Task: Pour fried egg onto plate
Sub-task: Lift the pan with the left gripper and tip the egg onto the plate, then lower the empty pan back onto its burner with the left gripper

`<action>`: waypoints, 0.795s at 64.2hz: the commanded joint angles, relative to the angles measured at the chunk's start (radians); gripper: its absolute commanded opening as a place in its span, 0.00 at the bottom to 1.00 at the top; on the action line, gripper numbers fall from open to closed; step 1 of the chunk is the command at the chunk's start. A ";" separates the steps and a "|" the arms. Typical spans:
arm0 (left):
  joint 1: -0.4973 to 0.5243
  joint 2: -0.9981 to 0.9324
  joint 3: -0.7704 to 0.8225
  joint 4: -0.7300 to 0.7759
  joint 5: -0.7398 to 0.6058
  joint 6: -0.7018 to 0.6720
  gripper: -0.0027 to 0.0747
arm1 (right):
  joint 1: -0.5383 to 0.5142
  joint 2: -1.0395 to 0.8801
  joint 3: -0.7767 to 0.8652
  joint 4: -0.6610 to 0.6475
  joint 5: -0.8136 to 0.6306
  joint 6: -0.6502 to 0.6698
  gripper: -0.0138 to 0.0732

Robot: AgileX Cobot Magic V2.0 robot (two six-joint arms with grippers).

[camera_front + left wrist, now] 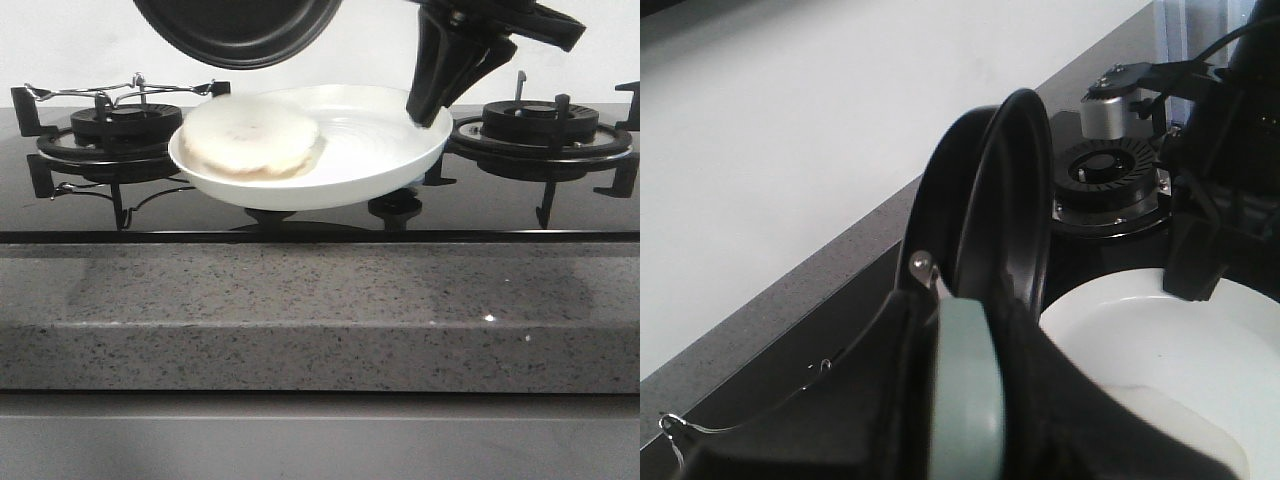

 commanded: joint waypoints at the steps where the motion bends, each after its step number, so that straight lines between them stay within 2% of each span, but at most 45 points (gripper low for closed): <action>1: -0.010 -0.029 -0.042 -0.064 -0.030 0.001 0.01 | -0.002 -0.046 -0.023 0.013 -0.039 -0.004 0.08; 8: -0.010 -0.029 -0.042 -0.066 -0.044 -0.021 0.01 | -0.002 -0.046 -0.023 0.013 -0.039 -0.004 0.08; 16: 0.014 -0.027 -0.042 -0.094 -0.150 -0.181 0.01 | -0.002 -0.046 -0.023 0.013 -0.039 -0.004 0.08; 27: 0.150 0.015 -0.042 -0.236 -0.153 -0.317 0.01 | -0.002 -0.046 -0.023 0.013 -0.039 -0.004 0.08; 36: 0.288 0.083 -0.042 -0.362 -0.062 -0.498 0.01 | -0.002 -0.046 -0.023 0.013 -0.039 -0.004 0.08; 51: 0.479 0.247 -0.042 -0.490 0.237 -0.685 0.01 | -0.002 -0.046 -0.023 0.013 -0.039 -0.004 0.08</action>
